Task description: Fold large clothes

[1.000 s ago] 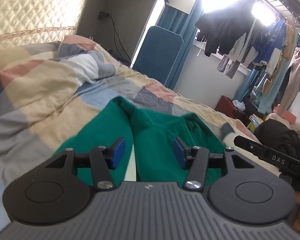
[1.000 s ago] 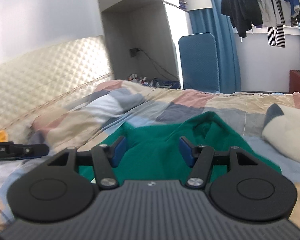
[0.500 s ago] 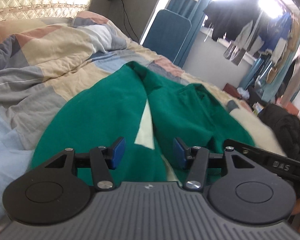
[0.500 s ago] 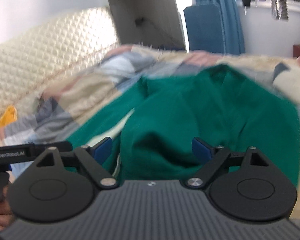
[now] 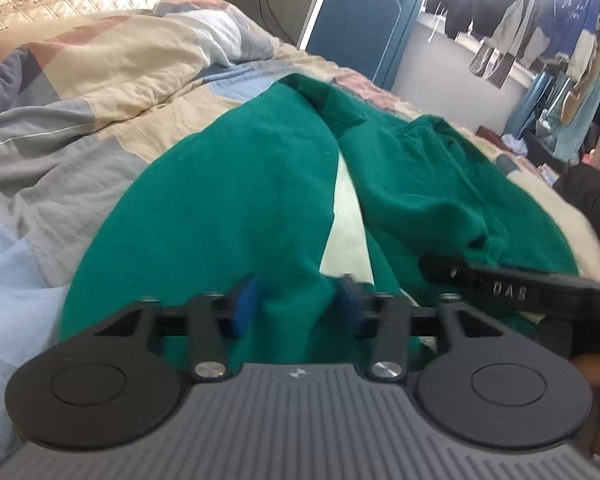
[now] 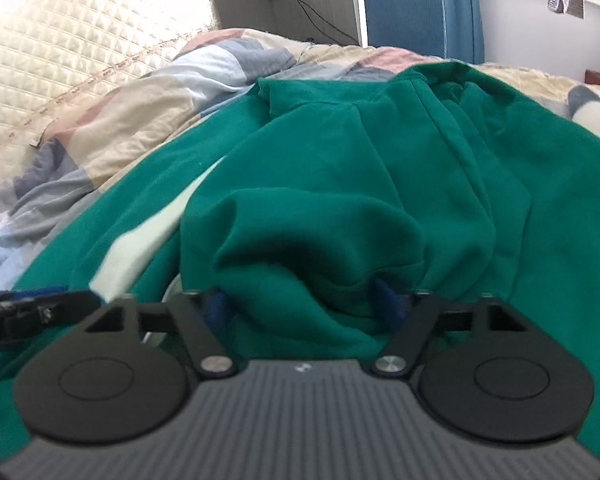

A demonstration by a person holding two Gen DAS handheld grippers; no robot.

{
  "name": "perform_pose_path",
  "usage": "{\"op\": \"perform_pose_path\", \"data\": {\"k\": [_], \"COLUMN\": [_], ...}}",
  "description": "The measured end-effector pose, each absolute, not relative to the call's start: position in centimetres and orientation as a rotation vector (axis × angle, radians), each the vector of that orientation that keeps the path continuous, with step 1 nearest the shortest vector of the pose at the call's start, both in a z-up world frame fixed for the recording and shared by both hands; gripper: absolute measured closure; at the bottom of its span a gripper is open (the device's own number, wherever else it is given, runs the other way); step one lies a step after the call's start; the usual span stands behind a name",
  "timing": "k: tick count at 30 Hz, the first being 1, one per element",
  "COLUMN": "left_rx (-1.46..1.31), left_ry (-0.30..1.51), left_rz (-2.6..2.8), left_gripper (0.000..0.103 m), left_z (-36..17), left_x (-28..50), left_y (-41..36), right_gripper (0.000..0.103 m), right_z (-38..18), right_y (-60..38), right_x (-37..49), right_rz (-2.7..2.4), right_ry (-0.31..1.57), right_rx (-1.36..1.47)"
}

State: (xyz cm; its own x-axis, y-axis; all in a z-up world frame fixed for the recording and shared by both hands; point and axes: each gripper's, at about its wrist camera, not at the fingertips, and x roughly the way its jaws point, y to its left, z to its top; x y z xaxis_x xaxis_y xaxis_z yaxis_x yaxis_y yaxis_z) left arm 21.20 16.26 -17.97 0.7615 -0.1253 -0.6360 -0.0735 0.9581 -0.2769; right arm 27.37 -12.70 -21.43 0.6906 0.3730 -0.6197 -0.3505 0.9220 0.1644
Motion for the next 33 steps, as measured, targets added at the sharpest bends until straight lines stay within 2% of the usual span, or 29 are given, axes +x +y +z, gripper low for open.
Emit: {"op": "perform_pose_path", "data": {"k": [1, 3, 4, 12, 17, 21, 26, 33], "left_rx": [-0.287, -0.298, -0.311, -0.386, -0.285, -0.226, -0.183, -0.151], "left_ry": [0.709, 0.703, 0.694, 0.579, 0.561, 0.557, 0.574, 0.641], "left_rz": [-0.024, -0.027, -0.026, 0.052, 0.207, 0.339, 0.440, 0.504], "left_gripper": [0.079, 0.088, 0.091, 0.096, 0.096, 0.096, 0.096, 0.095], "left_z": [-18.1, -18.0, -17.7, -11.5, -7.7, -6.3, -8.6, -15.4], "left_x": [21.4, 21.3, 21.1, 20.7, 26.3, 33.1, 41.4, 48.6], "left_y": [16.3, 16.7, 17.0, 23.9, 30.6, 36.5, 41.6, 44.1], "right_gripper": [0.061, 0.077, 0.080, 0.083, 0.084, 0.084, 0.084, 0.084], "right_z": [-21.3, -20.7, -20.1, -11.3, -5.9, -4.1, -6.7, -15.8], "right_y": [-12.5, -12.6, -12.7, -14.9, -14.0, -12.4, -10.8, -10.5], "right_x": [27.4, 27.7, 27.9, 33.0, 40.4, 47.7, 56.8, 66.4], "right_rz": [0.396, 0.384, 0.381, 0.380, 0.348, 0.290, 0.196, 0.140], "right_ry": [0.688, 0.668, 0.653, 0.481, 0.396, 0.336, 0.339, 0.462], "right_rx": [0.027, 0.022, 0.026, 0.058, 0.007, -0.021, -0.064, -0.087]}}
